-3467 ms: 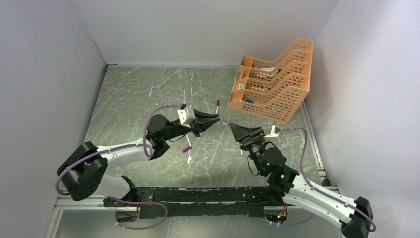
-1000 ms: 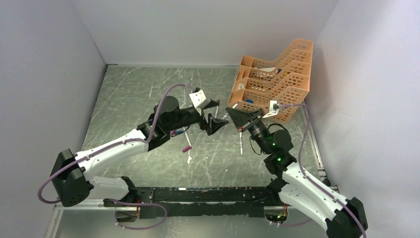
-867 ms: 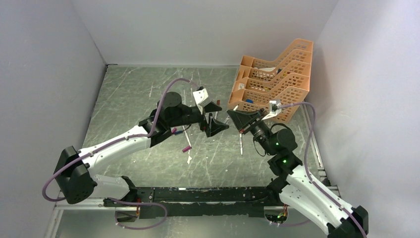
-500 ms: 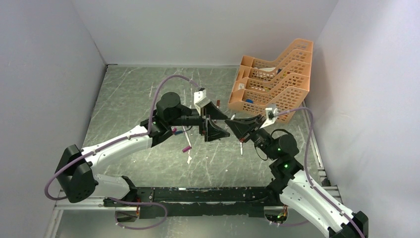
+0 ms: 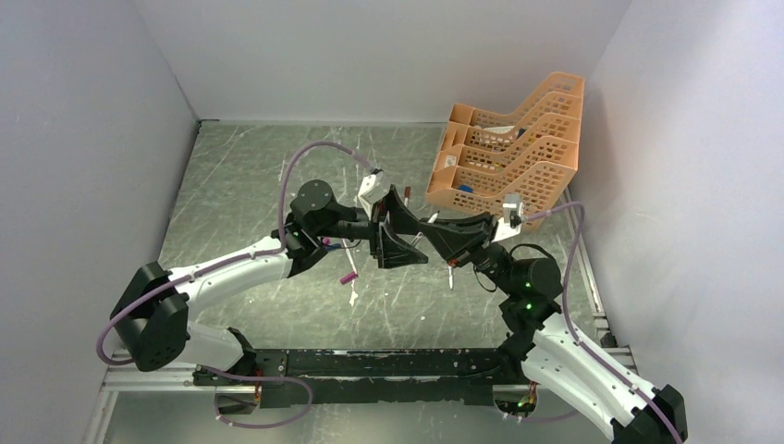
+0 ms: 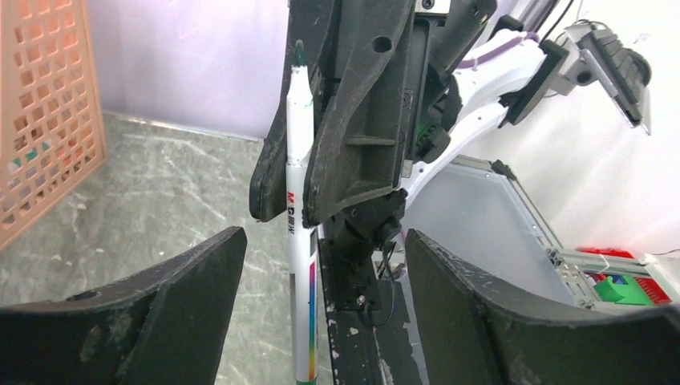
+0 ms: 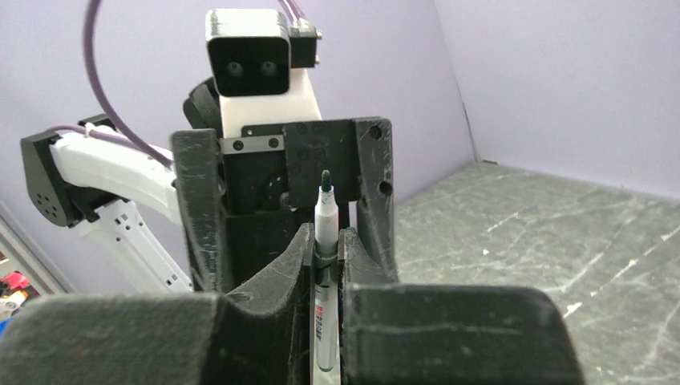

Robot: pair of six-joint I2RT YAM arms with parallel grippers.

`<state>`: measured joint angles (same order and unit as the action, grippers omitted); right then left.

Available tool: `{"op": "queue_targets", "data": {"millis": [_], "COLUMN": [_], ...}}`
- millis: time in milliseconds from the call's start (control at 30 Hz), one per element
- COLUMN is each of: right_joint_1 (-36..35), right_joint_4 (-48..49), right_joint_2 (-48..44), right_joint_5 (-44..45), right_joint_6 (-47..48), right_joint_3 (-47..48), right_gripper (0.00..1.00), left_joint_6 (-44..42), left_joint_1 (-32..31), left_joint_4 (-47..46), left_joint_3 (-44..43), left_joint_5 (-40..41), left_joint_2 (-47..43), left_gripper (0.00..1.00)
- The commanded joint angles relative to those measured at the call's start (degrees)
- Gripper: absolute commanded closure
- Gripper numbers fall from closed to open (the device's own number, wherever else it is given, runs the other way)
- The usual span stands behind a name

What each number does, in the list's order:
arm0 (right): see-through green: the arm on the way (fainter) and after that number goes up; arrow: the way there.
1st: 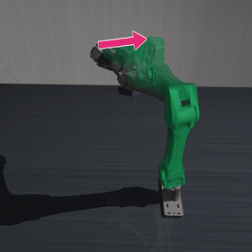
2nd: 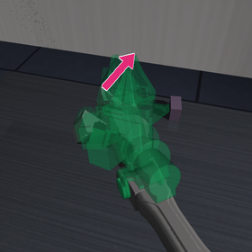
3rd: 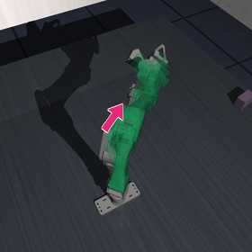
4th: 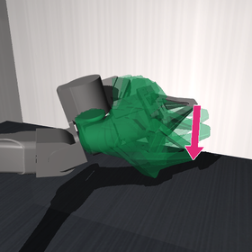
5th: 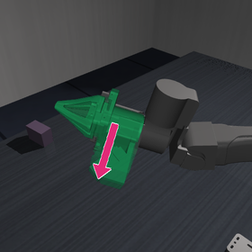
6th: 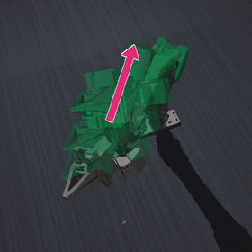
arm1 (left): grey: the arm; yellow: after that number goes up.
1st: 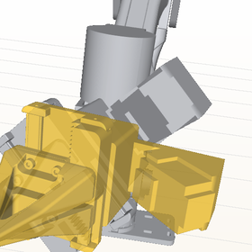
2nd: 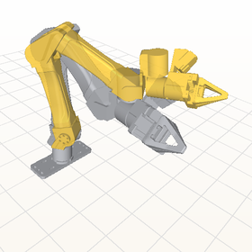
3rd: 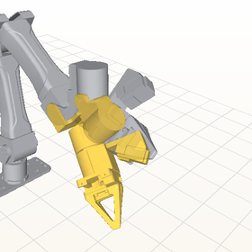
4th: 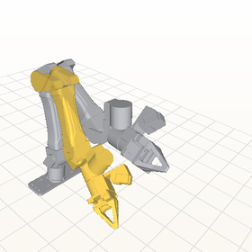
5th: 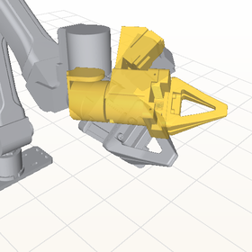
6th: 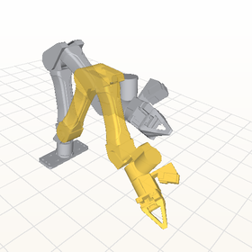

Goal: Insert the pens into the pen caps

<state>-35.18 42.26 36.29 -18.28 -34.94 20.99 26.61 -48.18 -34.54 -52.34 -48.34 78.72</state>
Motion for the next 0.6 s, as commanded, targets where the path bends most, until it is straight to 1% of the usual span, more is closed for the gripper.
{"op": "queue_targets", "data": {"millis": [0, 33, 67, 167, 233, 300, 367, 400, 500, 533, 567], "right_joint_1": [0.25, 0.25, 0.26, 0.27, 0.22, 0.26, 0.28, 0.26, 0.23, 0.21, 0.22], "right_joint_4": [4.46, 5.16, 5.79, 6.73, 8.50, 10.49, 12.76, 13.51, 13.08, 12.52, 11.30], "right_joint_2": [0.89, 1.15, 1.54, 2.28, 2.58, 3.21, 3.95, 4.27, 4.16, 3.74, 2.61], "right_joint_5": [-1.32, -1.54, -1.83, -2.36, -2.14, -2.38, -2.94, -3.01, -1.57, -0.32, 1.94], "right_joint_6": [0.77, 0.44, 0.17, -0.58, -1.52, -3.00, -4.46, -4.97, -5.53, -5.57, -5.70], "right_joint_3": [2.43, 2.47, 2.40, 2.28, 1.46, 0.81, 0.19, -0.14, -0.93, -1.33, -1.85], "right_gripper": [1.00, 1.00, 1.00, 1.00, 1.00, 1.00, 1.00, 1.00, 1.00, 0.92, 0.75], "left_joint_6": [4.62, 5.12, 5.41, 6.76, 6.99, 7.31, 8.17, 8.15, 6.53, 5.81, 5.47], "left_joint_1": [0.33, 0.35, 0.36, 0.29, 0.29, 0.35, 0.32, 0.34, 1.09, 1.92, 3.22], "left_joint_4": [-9.50, -9.95, -10.64, -12.69, -12.71, -13.40, -14.98, -15.43, -15.76, -15.39, -14.79], "left_joint_3": [0.87, 0.96, 1.14, 1.35, 0.72, 0.72, 0.99, 1.23, 2.58, 3.20, 3.82], "left_joint_5": [-3.70, -3.32, -3.01, -3.49, -3.94, -4.40, -4.78, -4.57, -2.87, -1.50, 0.21], "left_joint_2": [1.30, 1.51, 1.53, 1.80, 2.39, 3.06, 3.61, 3.76, 2.94, 2.33, 1.79], "left_gripper": [0.23, 0.30, 0.32, 0.36, 0.44, 0.58, 0.79, 0.92, 0.93, 0.93, 0.93]}}
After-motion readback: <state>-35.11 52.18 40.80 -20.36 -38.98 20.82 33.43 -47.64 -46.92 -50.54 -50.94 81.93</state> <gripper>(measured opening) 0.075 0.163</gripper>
